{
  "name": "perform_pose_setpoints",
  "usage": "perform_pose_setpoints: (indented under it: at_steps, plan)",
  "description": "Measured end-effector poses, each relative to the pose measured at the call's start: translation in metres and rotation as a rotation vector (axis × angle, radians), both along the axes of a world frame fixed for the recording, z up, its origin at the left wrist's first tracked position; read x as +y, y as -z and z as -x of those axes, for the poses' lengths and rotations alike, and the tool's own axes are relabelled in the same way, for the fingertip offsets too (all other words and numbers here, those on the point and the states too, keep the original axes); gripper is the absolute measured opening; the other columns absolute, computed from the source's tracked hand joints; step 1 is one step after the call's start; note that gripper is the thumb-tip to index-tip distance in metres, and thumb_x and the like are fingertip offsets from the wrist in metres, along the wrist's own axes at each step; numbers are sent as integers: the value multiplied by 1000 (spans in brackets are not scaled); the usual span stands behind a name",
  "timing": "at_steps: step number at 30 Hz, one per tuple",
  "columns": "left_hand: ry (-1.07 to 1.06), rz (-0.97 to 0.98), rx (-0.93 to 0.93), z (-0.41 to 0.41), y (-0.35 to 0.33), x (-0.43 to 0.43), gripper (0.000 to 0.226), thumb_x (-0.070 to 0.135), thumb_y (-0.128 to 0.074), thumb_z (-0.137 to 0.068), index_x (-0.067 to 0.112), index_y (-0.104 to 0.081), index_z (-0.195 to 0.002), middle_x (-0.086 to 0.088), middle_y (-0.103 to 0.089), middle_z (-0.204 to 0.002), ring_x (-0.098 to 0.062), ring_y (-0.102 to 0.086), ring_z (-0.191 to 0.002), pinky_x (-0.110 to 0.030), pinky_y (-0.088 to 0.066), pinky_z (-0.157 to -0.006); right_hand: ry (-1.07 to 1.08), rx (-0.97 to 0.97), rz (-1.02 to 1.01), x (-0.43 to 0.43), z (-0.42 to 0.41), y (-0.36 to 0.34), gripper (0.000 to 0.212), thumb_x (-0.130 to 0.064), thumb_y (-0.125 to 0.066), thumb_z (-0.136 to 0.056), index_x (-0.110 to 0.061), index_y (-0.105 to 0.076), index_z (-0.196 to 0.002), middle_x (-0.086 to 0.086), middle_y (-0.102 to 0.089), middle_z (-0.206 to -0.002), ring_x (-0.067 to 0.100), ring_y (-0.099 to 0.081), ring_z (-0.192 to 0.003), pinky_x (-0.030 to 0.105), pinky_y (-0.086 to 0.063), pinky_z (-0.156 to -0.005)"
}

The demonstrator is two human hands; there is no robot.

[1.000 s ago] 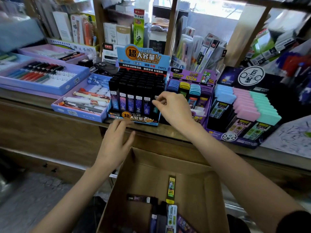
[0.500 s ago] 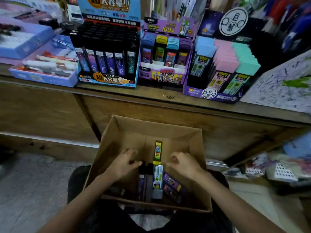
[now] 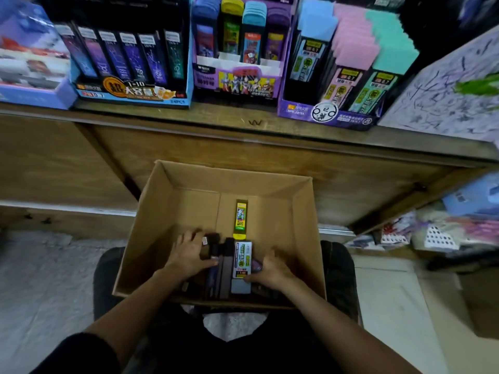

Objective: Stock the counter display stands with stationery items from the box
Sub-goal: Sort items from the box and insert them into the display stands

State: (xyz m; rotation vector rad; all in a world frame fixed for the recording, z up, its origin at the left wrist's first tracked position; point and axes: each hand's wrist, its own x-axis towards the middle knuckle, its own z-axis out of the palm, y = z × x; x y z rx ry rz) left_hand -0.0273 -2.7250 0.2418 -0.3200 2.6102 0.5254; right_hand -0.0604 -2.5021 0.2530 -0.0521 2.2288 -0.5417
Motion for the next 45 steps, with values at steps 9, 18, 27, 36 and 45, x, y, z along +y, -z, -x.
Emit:
perform_pose_setpoints:
  at_steps: [9,18,27,36,45]
  plan:
    - [-276,-343,-12,-6,5,3,27,17,-77,-76,17,-51,-75,5,-55,-71,-6,-50,-61,-9,-35,-47,40,-33,75,-5,-5,1,13,-22,-75,-78,-15,-64,-76,9,-72,-85,5,-57,-54,14,-39,-43]
    - [-180,-318,-120,-3,-7,24,51,35,-79,-72,13,-61,-114,-9,-66,-107,-22,-62,-99,-34,-50,-87,69,-213,228,3,-2,-2,22,-7,-67,-84,-11,-62,-104,13,-68,-109,23,-67,-86,28,-55,-66]
    - [-366,-412,-211,-8,-2,35,31,26,-75,-79,2,-68,-97,-15,-68,-103,-26,-63,-98,-27,-43,-73,598,-6,381,13,5,2,21,-1,-66,-83,-2,-61,-103,17,-64,-115,17,-58,-93,16,-44,-63]
    - [-574,-674,-116,-15,-11,42,11,9,-58,-91,8,-63,-101,-7,-64,-87,-17,-60,-75,-29,-51,-71,836,54,526,14,0,-4,19,-12,-67,-86,-12,-59,-103,5,-60,-109,13,-59,-87,21,-46,-63]
    - [-962,-1256,-73,7,-46,75,13,13,-47,-97,10,-55,-106,-9,-65,-93,-16,-64,-75,-29,-52,-65,1033,-59,811,-9,2,-22,17,-9,-71,-80,-19,-63,-92,10,-68,-106,22,-67,-90,33,-54,-65]
